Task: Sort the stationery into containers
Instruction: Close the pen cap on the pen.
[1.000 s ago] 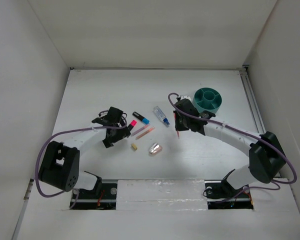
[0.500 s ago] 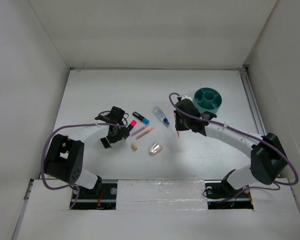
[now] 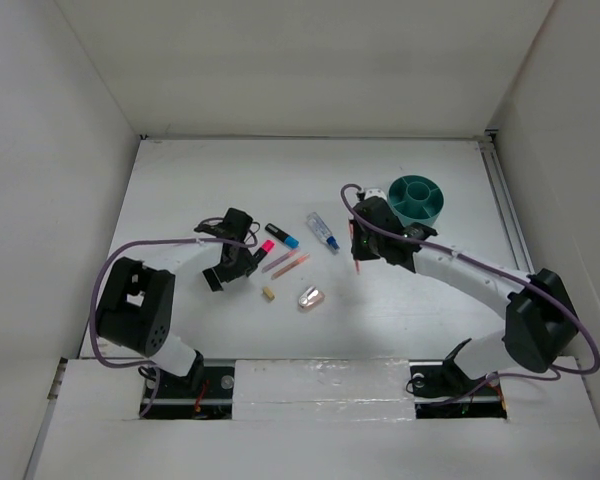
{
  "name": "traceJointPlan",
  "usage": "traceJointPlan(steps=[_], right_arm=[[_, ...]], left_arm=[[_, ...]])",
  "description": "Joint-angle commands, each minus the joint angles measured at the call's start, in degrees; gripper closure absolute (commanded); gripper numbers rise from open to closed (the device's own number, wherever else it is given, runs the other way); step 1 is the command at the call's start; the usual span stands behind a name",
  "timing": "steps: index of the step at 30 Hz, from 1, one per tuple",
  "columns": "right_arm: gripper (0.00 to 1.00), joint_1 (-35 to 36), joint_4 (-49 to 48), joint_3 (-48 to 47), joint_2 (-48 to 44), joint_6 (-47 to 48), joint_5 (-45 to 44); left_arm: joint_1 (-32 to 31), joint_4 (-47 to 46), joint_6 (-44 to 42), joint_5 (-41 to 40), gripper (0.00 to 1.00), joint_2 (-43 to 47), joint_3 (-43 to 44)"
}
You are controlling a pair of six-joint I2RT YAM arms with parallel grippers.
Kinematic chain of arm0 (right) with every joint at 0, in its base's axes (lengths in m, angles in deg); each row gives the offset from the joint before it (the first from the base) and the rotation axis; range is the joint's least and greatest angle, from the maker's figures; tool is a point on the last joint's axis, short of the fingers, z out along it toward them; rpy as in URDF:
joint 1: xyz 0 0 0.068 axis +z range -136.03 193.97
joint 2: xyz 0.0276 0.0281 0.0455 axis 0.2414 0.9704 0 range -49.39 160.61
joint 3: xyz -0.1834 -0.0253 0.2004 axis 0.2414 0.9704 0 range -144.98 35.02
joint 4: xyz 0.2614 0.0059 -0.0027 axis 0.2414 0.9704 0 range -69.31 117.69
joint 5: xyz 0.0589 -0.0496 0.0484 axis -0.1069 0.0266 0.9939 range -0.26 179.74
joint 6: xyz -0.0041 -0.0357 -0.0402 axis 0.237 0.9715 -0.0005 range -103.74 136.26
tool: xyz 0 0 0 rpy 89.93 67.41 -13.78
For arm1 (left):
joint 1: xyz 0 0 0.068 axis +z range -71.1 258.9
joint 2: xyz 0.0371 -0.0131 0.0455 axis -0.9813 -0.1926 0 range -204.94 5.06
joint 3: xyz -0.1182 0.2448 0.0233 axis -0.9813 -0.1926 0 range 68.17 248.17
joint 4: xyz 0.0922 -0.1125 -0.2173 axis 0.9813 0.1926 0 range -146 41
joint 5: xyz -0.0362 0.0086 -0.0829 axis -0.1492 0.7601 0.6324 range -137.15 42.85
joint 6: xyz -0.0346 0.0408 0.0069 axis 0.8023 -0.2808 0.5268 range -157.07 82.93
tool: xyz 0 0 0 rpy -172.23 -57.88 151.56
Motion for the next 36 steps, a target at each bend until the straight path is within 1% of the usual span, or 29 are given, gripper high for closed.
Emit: traceJointPlan(steps=[1, 4, 7, 9, 10, 13, 15, 17, 18, 20, 21, 22, 24, 26, 28, 30, 34, 36], right_arm=[[1.00, -0.2, -2.7, 0.3, -3.1, 0.6, 0.5], [1.00, -0.2, -2.7, 0.3, -3.7, 0.6, 0.5], [1.00, -0.2, -3.2, 0.8, -4.3, 0.6, 0.5], [1.00, -0.2, -3.2, 0.8, -4.9, 0.6, 0.5], [1.00, -0.2, -3.2, 1.3, -5.5, 0.6, 0.5], [1.00, -0.7, -3.2, 1.3, -6.0, 0.6, 0.5], [1.00, -0.7, -3.2, 1.9, -6.7, 0.6, 0.5], [1.00, -0.7, -3.2, 1.9, -7.2, 0.6, 0.5], [1.00, -0.7, -3.2, 1.9, -7.2, 0.6, 0.5], [1.00, -0.7, -3.2, 1.9, -7.2, 0.6, 0.5], [1.00, -0.7, -3.2, 1.9, -7.2, 0.6, 0.5], [1.00, -0.7, -3.2, 1.9, -7.2, 0.6, 0.5], [1.00, -0.7, -3.2, 1.9, -7.2, 0.6, 0.5], [1.00, -0.7, -3.2, 1.9, -7.8, 0.6, 0.5], [1.00, -0.7, -3.2, 1.9, -7.8, 0.6, 0.5], [1.00, -0.7, -3.2, 1.9, -7.8, 0.6, 0.5], [1.00, -0.7, -3.2, 1.9, -7.8, 0.6, 0.5], [1.00, -0.7, -3.2, 1.9, -7.8, 0.6, 0.5]], left_arm=[[0.1, 0.9, 0.7, -0.7, 0.31, -1.1, 1.1], [0.1, 0.9, 0.7, -1.2, 0.33, -1.7, 1.1], [0.1, 0.9, 0.7, -1.2, 0.40, -2.9, 1.1], [0.1, 0.9, 0.7, -1.2, 0.45, -3.5, 1.1], [0.1, 1.4, 0.7, -1.2, 0.50, -4.1, 1.6], [0.1, 1.4, 0.7, -0.7, 0.50, -4.8, 2.1], [0.1, 0.8, 0.7, -0.1, 0.53, -4.8, 2.1], [0.1, 0.8, 0.7, -0.1, 0.53, -5.4, 2.1], [0.1, 0.3, 0.7, -0.1, 0.56, -5.4, 2.1], [0.1, 0.3, 0.7, -0.1, 0.56, -6.5, 2.1], [0.1, 0.3, 0.7, -0.1, 0.58, -6.5, 2.1], [0.1, 0.3, 0.7, -0.1, 0.65, -6.5, 2.1], [0.1, -0.2, 0.7, 0.4, 0.67, -7.0, 1.6], [0.1, -0.2, 0.7, 0.4, 0.74, -7.0, 1.6], [0.1, -0.7, 0.7, 0.4, 0.77, -7.0, 1.1], [0.1, -0.8, 0.7, 1.0, 0.83, -7.0, 1.1], [0.1, -1.3, 0.7, 1.5, 0.90, -7.5, 0.6], [0.1, -1.8, 0.7, 2.0, 0.97, -8.1, 0.6]])
